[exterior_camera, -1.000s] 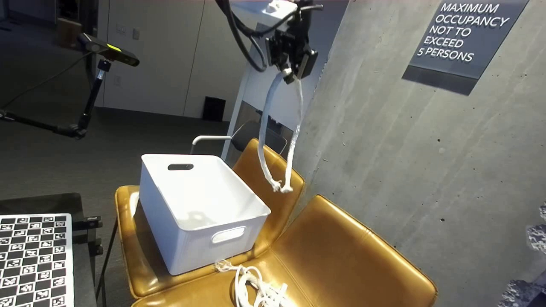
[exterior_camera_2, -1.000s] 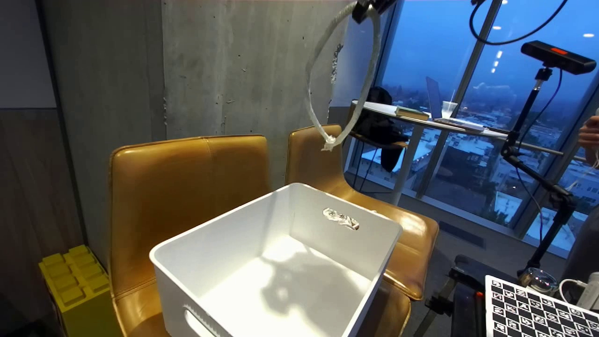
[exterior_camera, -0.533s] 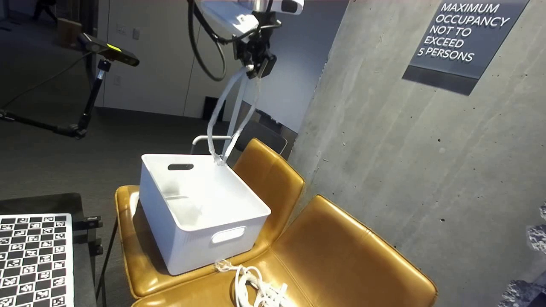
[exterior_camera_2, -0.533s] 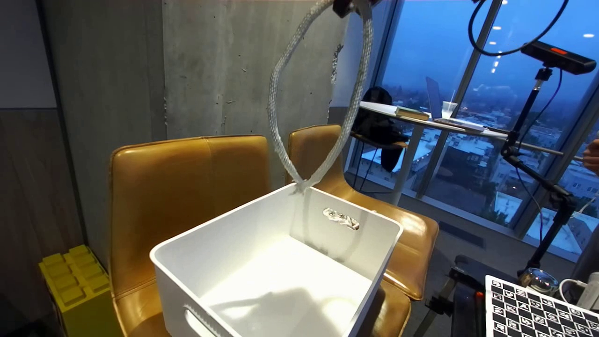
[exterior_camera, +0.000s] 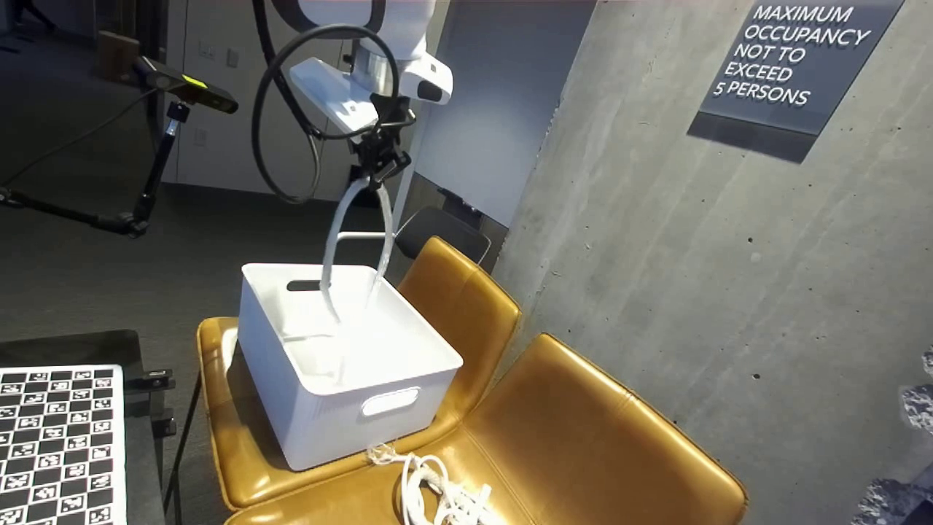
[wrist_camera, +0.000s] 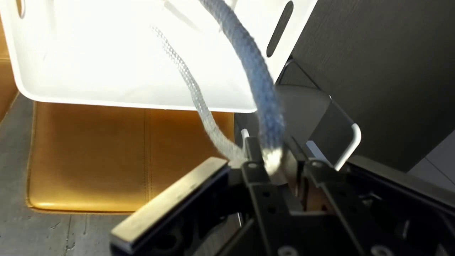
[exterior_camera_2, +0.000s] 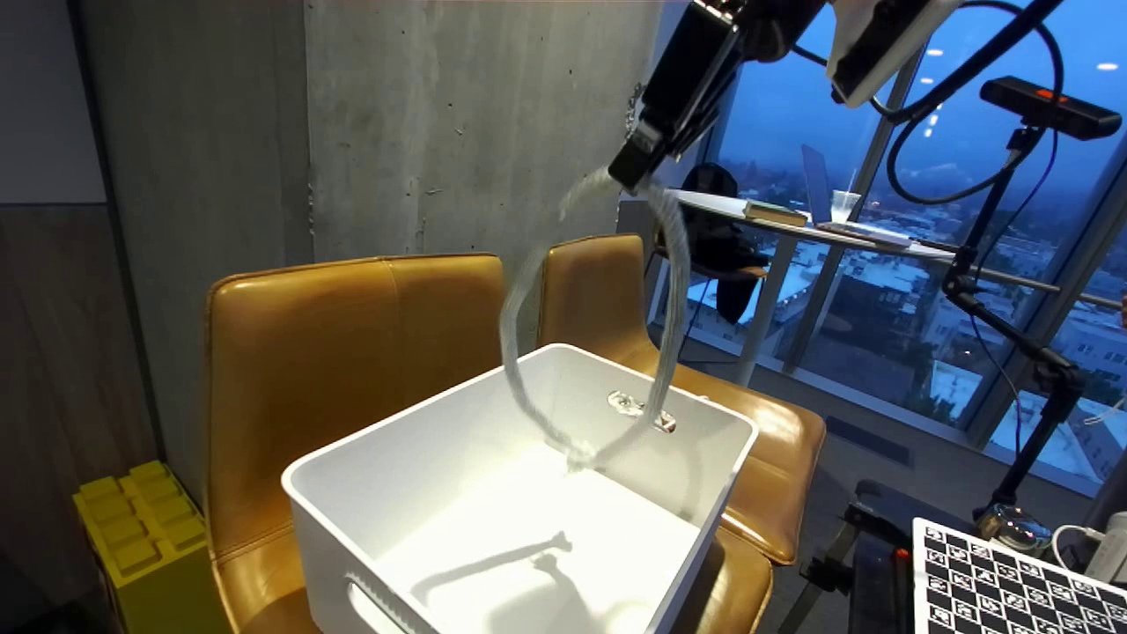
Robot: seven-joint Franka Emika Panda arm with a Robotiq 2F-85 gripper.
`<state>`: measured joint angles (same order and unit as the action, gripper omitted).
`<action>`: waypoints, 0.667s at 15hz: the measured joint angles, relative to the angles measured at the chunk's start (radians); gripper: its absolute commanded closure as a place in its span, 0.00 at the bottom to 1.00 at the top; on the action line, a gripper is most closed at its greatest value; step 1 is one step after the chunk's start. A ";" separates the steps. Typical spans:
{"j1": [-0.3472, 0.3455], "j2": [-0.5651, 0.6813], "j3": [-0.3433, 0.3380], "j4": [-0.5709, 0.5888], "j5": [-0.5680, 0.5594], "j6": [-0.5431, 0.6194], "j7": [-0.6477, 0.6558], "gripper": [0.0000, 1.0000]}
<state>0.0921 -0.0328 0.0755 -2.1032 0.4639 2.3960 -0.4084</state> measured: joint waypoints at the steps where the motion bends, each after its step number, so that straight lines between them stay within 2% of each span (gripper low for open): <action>1: 0.006 -0.001 0.005 -0.019 0.000 0.016 0.000 0.38; 6: 0.016 -0.014 0.008 -0.085 0.000 0.052 -0.005 0.01; 10: 0.000 -0.017 -0.018 -0.151 -0.001 0.085 -0.057 0.00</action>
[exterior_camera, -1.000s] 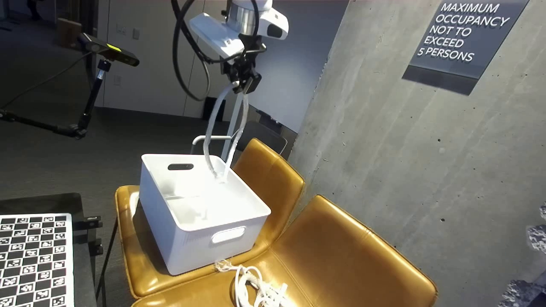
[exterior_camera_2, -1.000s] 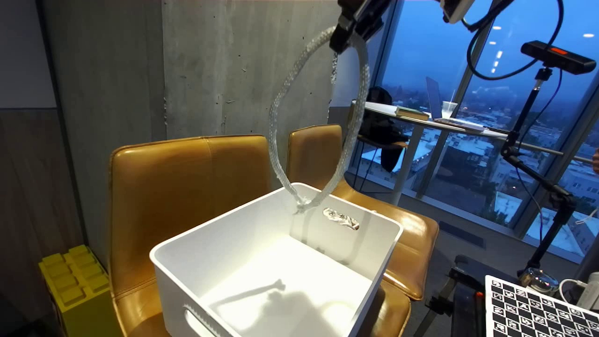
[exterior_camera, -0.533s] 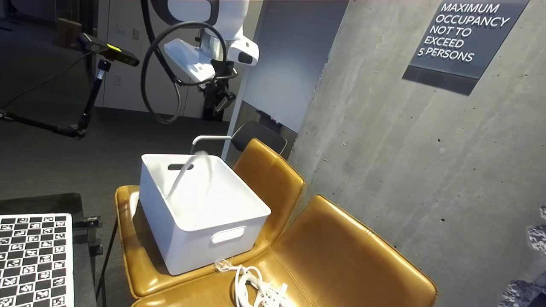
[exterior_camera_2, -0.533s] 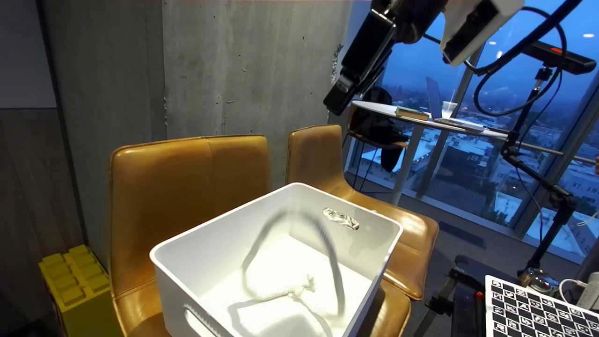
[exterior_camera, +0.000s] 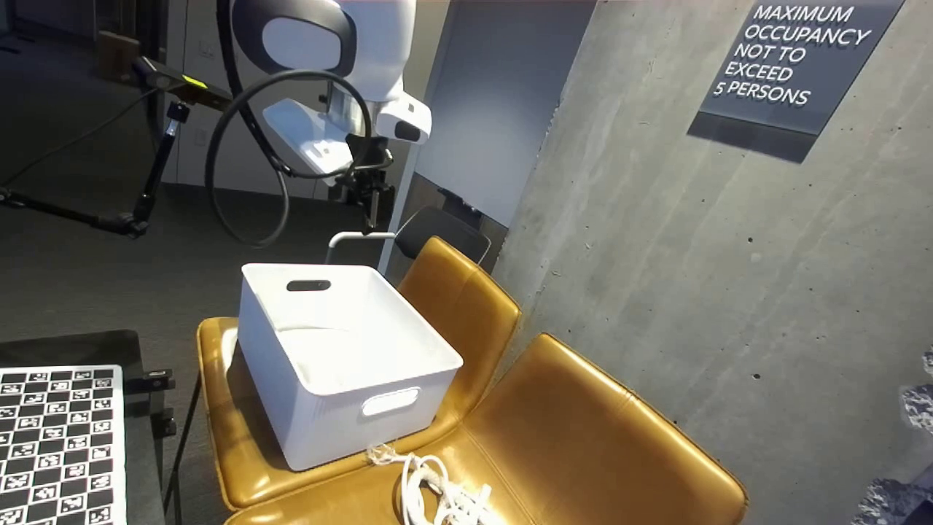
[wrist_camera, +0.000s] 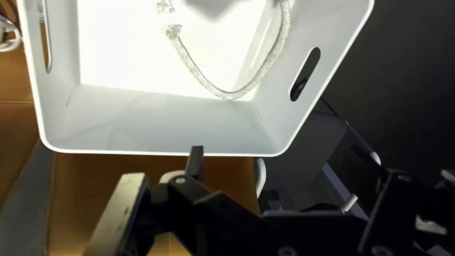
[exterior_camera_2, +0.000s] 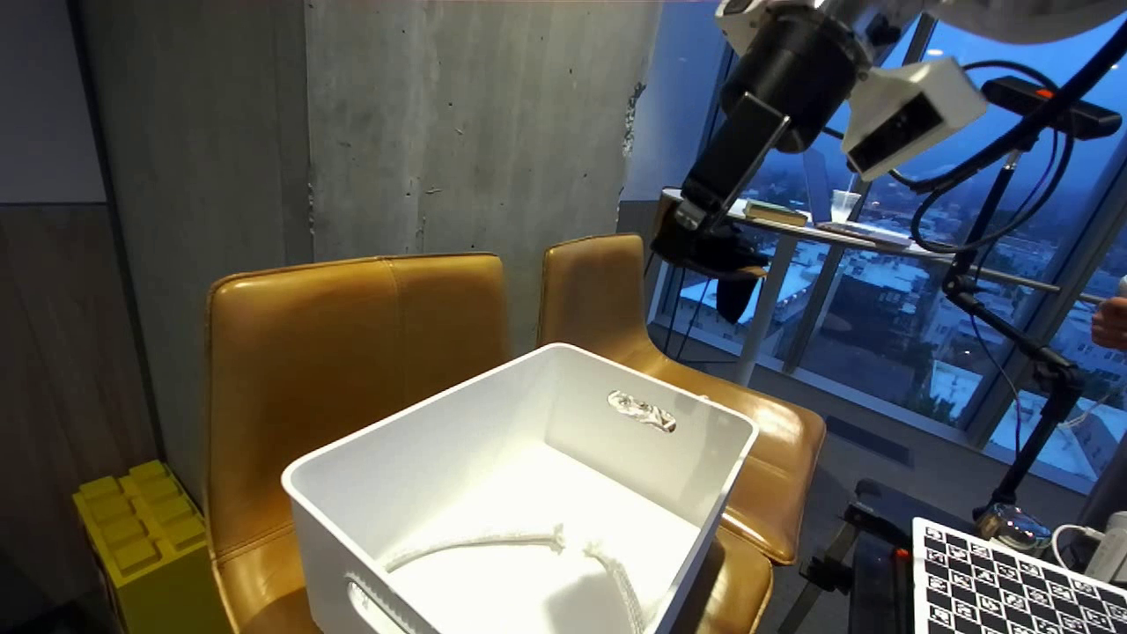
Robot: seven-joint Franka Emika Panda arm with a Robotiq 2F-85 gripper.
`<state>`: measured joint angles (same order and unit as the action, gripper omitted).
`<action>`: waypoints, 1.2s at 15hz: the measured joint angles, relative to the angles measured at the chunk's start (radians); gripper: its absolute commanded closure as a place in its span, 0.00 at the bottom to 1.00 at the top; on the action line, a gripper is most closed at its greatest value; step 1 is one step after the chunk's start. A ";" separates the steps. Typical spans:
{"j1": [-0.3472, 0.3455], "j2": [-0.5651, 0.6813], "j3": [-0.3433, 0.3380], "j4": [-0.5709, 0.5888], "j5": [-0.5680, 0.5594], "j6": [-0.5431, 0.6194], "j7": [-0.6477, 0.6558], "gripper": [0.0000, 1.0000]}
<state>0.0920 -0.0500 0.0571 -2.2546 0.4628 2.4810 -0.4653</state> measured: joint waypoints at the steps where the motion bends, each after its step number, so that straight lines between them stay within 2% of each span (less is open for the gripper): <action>1: -0.011 0.002 -0.011 -0.017 0.000 0.008 -0.020 0.00; 5: -0.070 0.013 -0.076 -0.062 0.000 0.013 -0.114 0.00; 11: -0.169 0.066 -0.163 -0.054 0.000 0.021 -0.233 0.00; 14: -0.224 0.142 -0.187 -0.029 0.000 0.057 -0.280 0.00; 18: -0.295 0.288 -0.187 0.044 0.001 0.094 -0.295 0.00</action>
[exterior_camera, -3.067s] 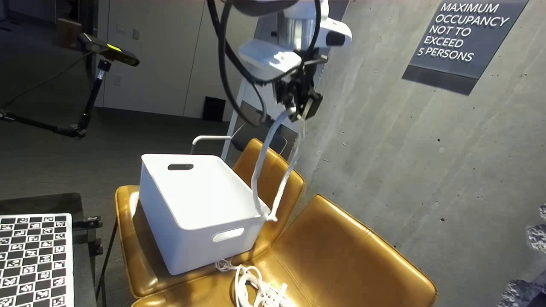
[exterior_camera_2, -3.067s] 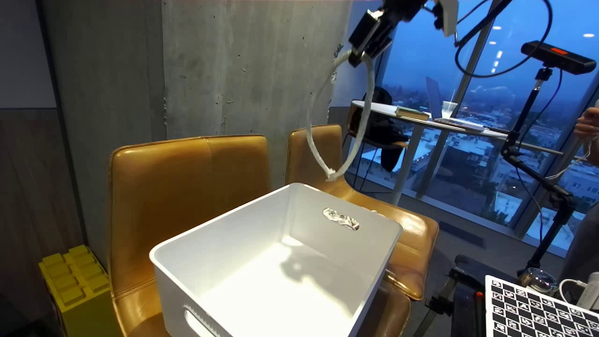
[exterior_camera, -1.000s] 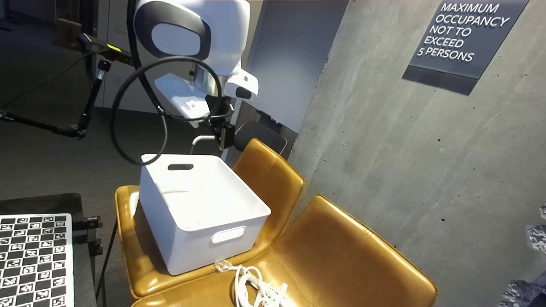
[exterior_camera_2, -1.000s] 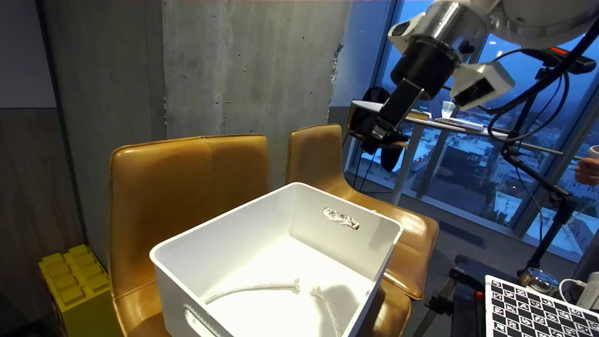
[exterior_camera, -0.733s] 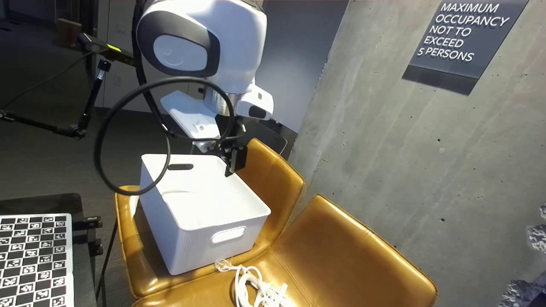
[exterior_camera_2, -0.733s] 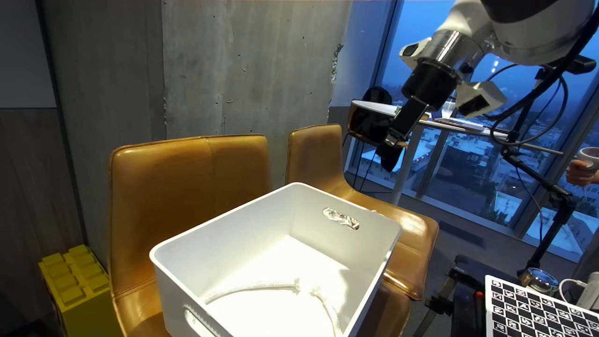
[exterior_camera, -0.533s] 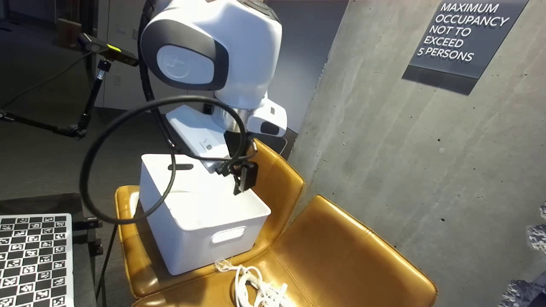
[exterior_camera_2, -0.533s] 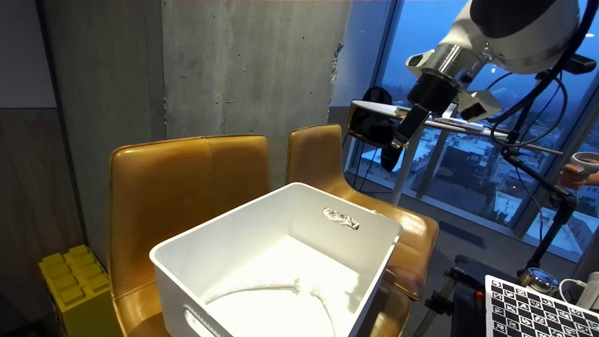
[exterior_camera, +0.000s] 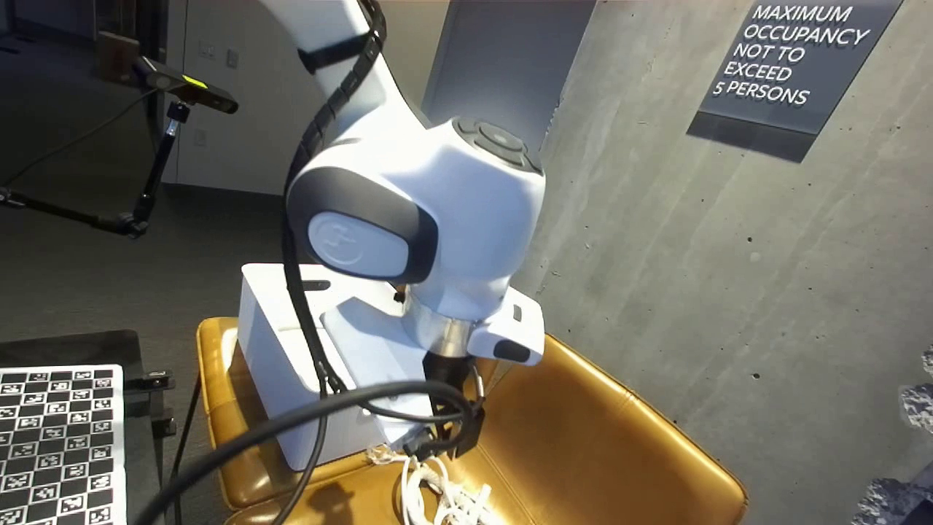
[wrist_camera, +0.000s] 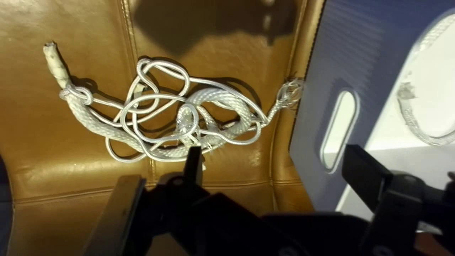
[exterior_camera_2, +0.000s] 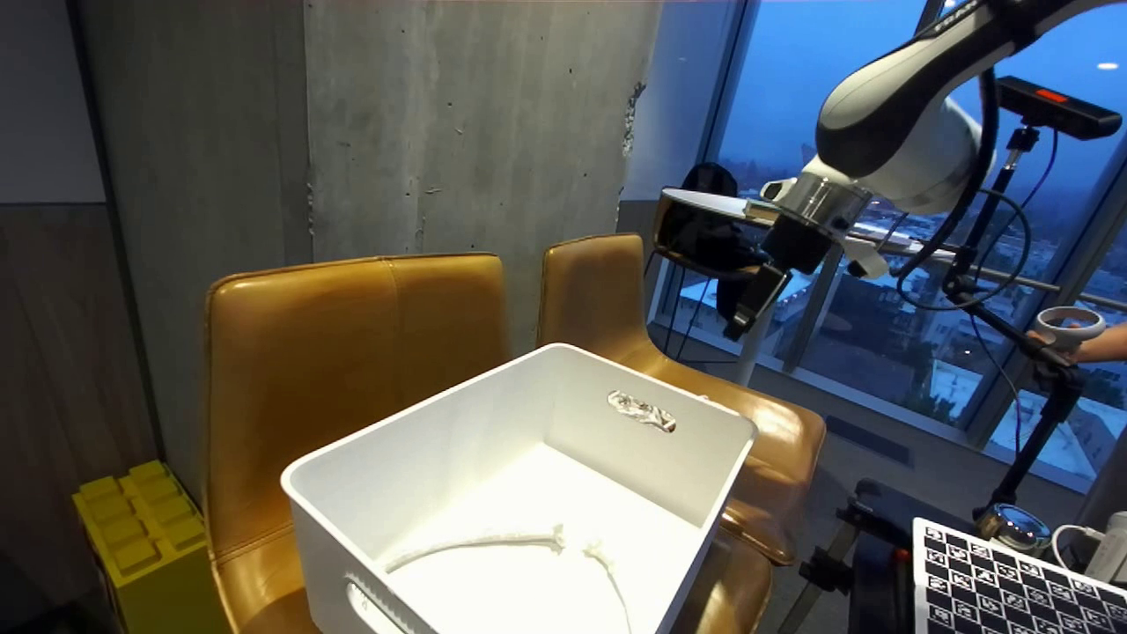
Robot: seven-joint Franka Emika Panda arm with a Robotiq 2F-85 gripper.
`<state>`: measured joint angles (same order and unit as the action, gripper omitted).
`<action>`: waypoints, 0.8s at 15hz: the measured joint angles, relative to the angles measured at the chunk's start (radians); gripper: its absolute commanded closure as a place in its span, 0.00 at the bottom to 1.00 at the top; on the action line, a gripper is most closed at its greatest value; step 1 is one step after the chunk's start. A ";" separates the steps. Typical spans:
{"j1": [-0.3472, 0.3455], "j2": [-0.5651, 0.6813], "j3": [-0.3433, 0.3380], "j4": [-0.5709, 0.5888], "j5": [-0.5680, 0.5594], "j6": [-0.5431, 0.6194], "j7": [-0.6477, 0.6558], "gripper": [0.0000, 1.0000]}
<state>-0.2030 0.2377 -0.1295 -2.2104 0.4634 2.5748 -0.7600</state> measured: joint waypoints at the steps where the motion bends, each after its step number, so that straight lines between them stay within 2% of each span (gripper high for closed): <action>1: -0.015 0.038 0.004 0.026 0.000 0.000 0.000 0.00; 7: -0.084 0.239 0.035 0.184 -0.013 0.022 0.028 0.00; 12: -0.137 0.390 0.043 0.325 -0.080 0.039 0.095 0.00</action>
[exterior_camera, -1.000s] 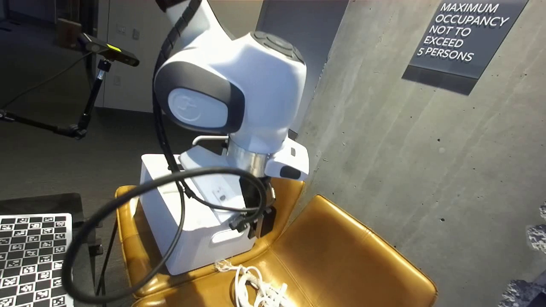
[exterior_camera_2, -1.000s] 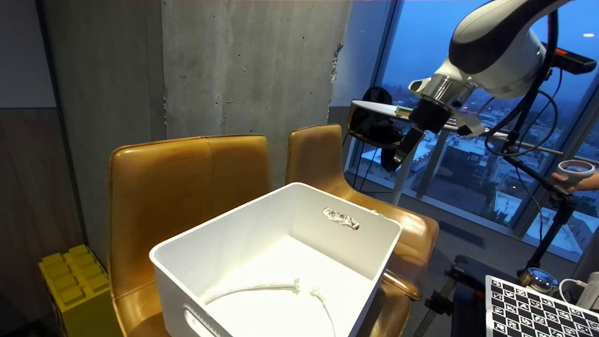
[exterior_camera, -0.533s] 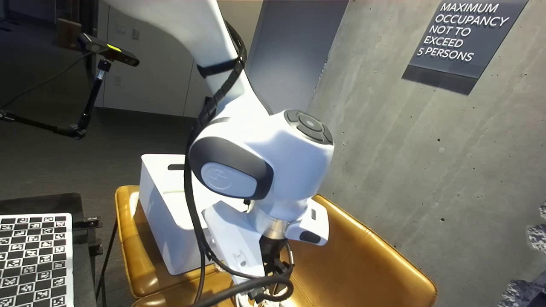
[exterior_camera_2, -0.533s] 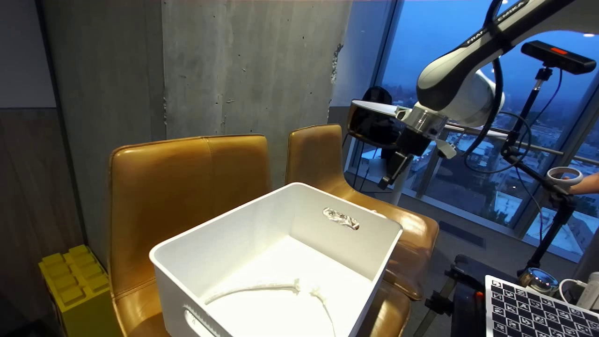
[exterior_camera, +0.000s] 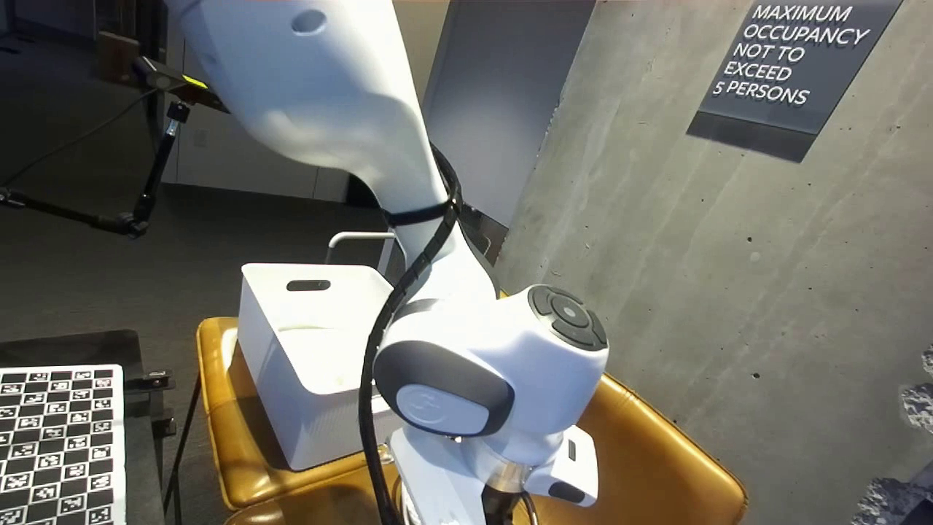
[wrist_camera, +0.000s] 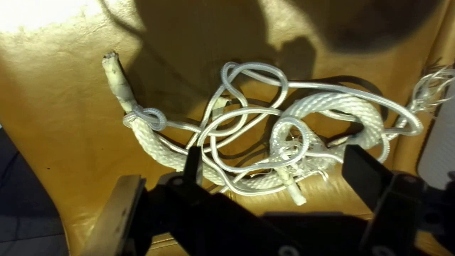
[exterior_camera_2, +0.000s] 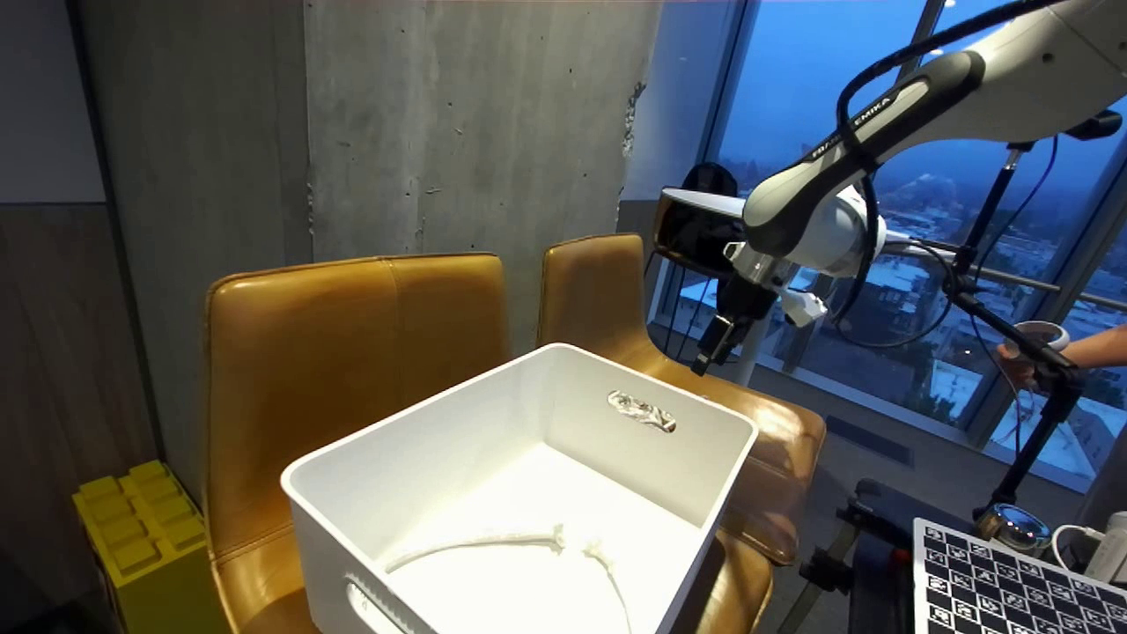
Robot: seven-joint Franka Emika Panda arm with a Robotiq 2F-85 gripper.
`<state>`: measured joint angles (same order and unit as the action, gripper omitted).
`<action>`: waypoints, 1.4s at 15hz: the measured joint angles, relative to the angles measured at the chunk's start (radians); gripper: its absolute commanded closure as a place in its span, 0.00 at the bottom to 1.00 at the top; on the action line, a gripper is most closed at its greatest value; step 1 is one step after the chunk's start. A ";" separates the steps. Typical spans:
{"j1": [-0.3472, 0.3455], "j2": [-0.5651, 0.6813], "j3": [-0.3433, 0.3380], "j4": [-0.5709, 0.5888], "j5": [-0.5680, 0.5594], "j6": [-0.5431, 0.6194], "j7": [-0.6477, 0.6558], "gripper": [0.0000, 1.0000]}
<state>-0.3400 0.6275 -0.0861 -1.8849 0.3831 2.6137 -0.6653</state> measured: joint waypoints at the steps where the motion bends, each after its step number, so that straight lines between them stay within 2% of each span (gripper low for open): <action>1: -0.012 0.028 0.004 0.031 -0.012 0.000 0.014 0.00; 8: -0.042 0.199 0.019 0.280 -0.123 -0.022 0.173 0.00; 13: -0.029 0.315 -0.014 0.452 -0.268 -0.174 0.308 0.00; 21: -0.030 0.408 -0.018 0.674 -0.366 -0.357 0.272 0.00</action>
<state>-0.3705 1.0354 -0.1036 -1.2106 0.0175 2.2570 -0.3936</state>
